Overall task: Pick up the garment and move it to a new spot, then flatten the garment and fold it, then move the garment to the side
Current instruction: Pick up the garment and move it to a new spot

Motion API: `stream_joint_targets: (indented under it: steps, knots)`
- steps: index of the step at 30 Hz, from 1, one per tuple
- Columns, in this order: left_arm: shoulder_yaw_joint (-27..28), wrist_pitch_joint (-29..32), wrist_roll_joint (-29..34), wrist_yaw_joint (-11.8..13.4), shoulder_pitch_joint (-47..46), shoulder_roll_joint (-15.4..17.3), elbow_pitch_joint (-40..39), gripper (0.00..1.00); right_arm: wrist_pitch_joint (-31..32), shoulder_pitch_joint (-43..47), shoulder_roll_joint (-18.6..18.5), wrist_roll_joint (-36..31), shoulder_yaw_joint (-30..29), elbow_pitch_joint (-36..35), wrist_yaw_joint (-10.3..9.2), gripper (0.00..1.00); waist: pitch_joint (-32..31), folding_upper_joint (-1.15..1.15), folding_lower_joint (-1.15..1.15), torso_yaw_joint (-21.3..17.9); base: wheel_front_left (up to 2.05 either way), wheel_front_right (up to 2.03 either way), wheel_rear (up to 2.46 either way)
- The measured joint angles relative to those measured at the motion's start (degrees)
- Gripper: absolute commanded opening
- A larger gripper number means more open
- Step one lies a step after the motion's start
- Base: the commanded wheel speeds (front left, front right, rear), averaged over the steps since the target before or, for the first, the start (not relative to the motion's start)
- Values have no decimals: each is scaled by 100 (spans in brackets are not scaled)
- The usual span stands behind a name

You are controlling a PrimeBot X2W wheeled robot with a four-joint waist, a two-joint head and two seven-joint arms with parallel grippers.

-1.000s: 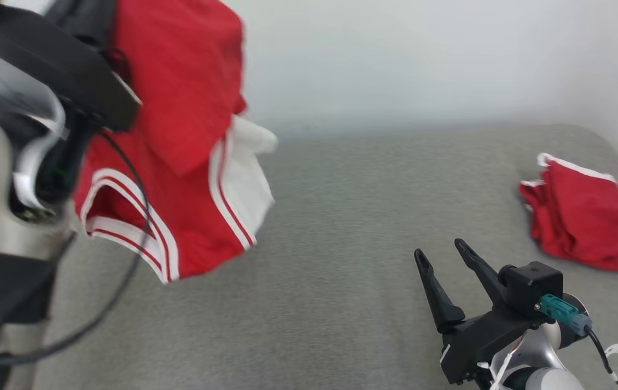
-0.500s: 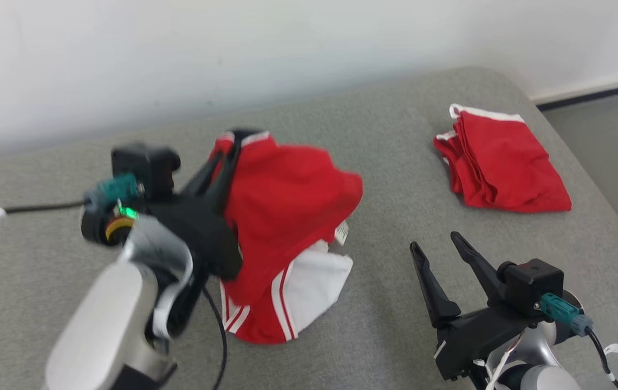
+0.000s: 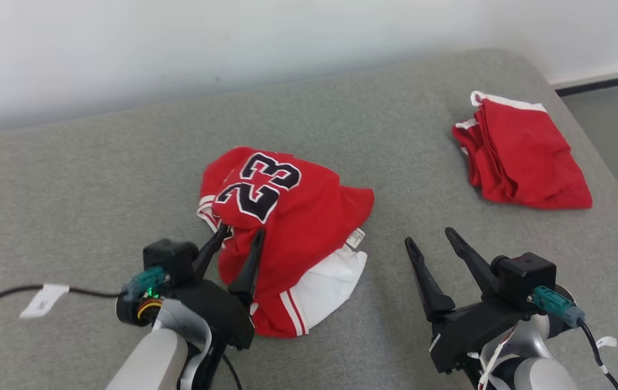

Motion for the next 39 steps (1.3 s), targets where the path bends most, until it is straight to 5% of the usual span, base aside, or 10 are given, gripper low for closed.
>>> stream_joint_targets:
  steps: [5,15,22,29,39]
  knots:
    - [137,-606,24,29,346,125,-308,100,36,152,3,-20,-121,62,0,100,-299,0,-1,196,0,0,0]
    - [1067,-1154,347,656,1558,592,-1820,100,-277,610,11,-19,-728,141,0,100,-817,-1,-2,694,0,0,0]
    - [2173,-1166,756,601,2414,320,-3064,100,-709,794,8,80,-993,323,0,100,-1002,-1,-2,983,0,0,0]
    - [2646,-1167,1287,209,3239,259,-2966,100,-1295,942,-164,138,-895,781,0,100,-1150,-1,-2,1182,0,0,0]
    - [2524,-834,1546,313,3772,288,-2190,100,-1109,1018,-286,66,-889,1311,0,100,-1218,-1,-2,1246,0,0,0]
